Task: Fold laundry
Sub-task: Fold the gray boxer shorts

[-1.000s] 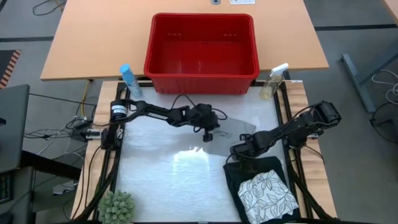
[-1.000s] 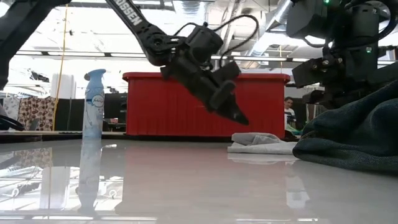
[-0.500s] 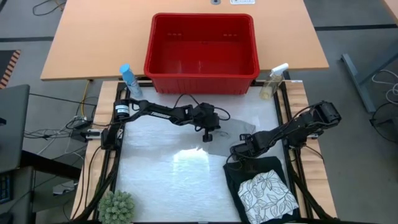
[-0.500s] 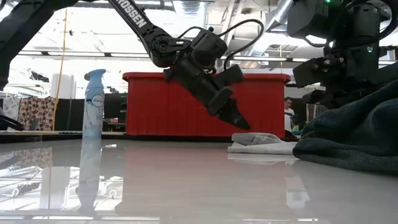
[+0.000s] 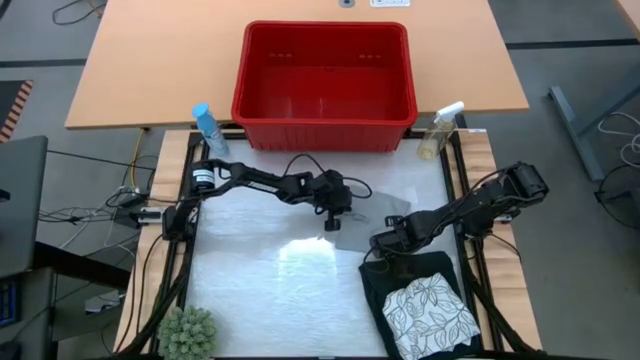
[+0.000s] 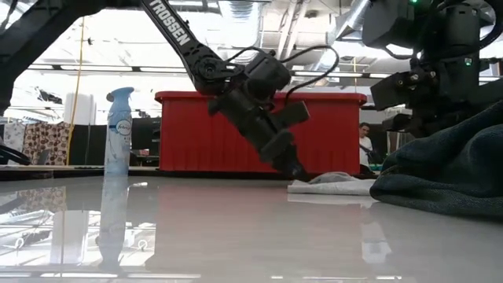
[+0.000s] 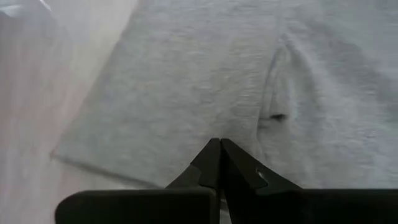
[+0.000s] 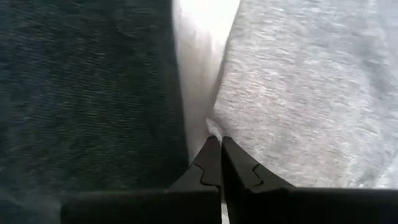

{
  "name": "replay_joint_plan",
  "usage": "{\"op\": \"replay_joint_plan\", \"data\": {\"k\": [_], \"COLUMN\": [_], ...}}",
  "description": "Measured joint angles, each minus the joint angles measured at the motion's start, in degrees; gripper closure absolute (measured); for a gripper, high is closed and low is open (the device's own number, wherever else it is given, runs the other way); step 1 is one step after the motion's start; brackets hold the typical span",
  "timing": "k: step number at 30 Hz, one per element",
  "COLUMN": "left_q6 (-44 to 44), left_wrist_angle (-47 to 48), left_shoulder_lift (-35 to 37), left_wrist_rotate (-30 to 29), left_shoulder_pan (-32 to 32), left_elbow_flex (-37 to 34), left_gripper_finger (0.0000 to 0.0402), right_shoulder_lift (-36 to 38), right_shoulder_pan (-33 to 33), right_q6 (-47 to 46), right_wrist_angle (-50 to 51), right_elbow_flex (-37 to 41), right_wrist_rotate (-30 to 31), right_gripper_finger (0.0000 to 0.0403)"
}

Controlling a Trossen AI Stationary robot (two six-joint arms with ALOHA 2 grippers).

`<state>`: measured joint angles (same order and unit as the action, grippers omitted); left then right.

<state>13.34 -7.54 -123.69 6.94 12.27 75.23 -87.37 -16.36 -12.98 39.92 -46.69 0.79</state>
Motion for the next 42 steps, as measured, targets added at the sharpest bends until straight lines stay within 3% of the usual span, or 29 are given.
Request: {"op": "replay_joint_plan", "data": {"k": [6, 12, 17, 25, 33, 42], "left_q6": [-0.54, -3.15, -3.44, -6.46, -8.68, -11.39], "left_wrist_angle": [3.2, 4.23, 5.57, 6.65, 6.98, 7.18], "left_shoulder_lift": [-0.08, -0.08, -0.06, 0.01, 0.01, -0.03], "left_wrist_rotate": [-0.46, -0.55, -0.68, -0.66, 0.52, 1.57], "left_shoulder_pan": [0.96, 1.62, 1.6, 1.62, 1.51, 0.44], "left_elbow_flex": [0.01, 0.01, 0.01, 0.06, 0.01, -0.01], "left_gripper_finger": [0.0401, 0.0401, 0.0401, 0.0401, 0.0401, 0.0401], "right_shoulder_lift": [0.91, 5.32, 9.74, 15.18, 17.47, 17.7], "right_shoulder_pan": [-0.38, 1.07, 8.0, 18.49, 24.78, 33.52], "right_q6": [3.76, 6.52, -1.0, -7.09, -13.74, -16.48], "right_wrist_angle": [1.91, 4.27, 5.72, 8.04, 5.07, 3.28], "right_elbow_flex": [-3.8, -7.5, -7.46, -5.19, 2.53, 3.11], "right_wrist_rotate": [-4.86, -5.0, -4.74, -9.74, -10.14, -11.17], "right_gripper_finger": [0.0382, 0.0382, 0.0382, 0.0382, 0.0382, 0.0382]}}
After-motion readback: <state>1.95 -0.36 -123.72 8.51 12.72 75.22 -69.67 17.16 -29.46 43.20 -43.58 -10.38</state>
